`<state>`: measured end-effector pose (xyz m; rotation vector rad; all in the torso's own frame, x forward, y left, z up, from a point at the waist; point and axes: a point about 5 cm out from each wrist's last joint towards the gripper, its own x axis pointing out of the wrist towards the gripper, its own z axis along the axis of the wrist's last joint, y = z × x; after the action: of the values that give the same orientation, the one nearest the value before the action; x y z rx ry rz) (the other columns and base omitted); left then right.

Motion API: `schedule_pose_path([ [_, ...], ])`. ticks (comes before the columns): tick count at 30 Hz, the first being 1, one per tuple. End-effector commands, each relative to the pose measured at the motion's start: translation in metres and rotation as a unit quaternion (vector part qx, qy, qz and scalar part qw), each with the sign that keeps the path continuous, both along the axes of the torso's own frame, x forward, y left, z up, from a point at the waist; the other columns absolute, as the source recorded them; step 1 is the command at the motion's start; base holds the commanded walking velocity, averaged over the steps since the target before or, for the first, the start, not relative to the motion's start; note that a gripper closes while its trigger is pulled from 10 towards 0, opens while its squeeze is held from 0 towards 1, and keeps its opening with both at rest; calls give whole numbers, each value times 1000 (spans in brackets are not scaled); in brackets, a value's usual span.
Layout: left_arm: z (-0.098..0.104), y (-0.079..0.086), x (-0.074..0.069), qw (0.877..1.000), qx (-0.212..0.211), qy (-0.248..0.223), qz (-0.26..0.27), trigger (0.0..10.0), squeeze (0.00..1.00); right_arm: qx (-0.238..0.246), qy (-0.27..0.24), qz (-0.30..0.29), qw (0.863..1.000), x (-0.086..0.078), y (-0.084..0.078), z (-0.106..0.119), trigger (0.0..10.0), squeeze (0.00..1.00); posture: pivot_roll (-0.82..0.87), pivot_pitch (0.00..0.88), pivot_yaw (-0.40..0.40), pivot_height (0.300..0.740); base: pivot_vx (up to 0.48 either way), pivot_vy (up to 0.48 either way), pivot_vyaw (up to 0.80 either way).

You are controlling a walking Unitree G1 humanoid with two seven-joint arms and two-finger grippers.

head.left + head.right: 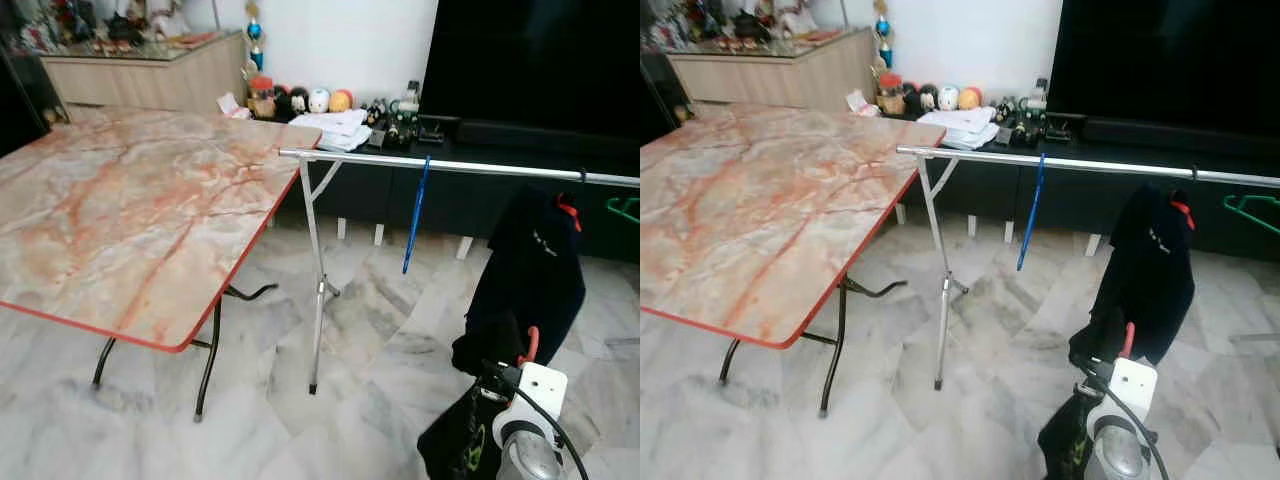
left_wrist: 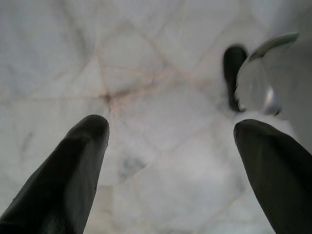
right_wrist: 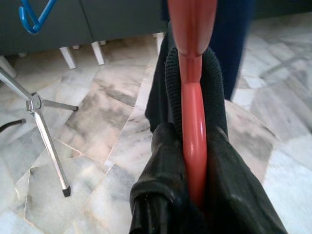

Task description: Hang hanger

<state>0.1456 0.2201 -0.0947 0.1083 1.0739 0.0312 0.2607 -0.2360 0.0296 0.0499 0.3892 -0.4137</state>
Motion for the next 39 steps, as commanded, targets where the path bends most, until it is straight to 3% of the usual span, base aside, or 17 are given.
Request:
schedule_pose_path([
  [1, 0, 1, -1, 1000, 2, -2, -6, 10000, 0, -1, -16, -6, 1000, 4, -2, 7, 10000, 0, 28, 0, 81, 740, -326, 0, -800],
  [7, 0, 0, 0, 1000, 0, -4, -4, 10000, 0, -3, -15, -1, 1000, 8, 2, 8, 10000, 0, 39, 0, 72, 740, -333, 0, -706],
  [12, 1, -1, 2, 1000, -1, -6, -4, 10000, 0, -5, -19, 2, 1000, 13, 3, 10, 10000, 0, 44, 0, 68, 740, -332, 0, 0],
  [19, 2, -3, 5, 1000, -2, -10, -2, 10000, 0, 5, -18, -10, 1000, 12, -2, 8, 10000, 0, 33, 0, 67, 740, -356, 0, 0],
  [29, 0, -9, 3, 1000, -8, -7, -8, 10000, 0, -7, -13, -6, 1000, 14, -7, 11, 10000, 0, 22, 0, 49, 740, -349, 0, -611],
  [39, -1, -7, -1, 1000, -7, -4, -1, 10000, 0, 0, -10, 0, 1000, 20, -5, 11, 10000, 0, 41, 0, 41, 740, 0, 0, 0],
])
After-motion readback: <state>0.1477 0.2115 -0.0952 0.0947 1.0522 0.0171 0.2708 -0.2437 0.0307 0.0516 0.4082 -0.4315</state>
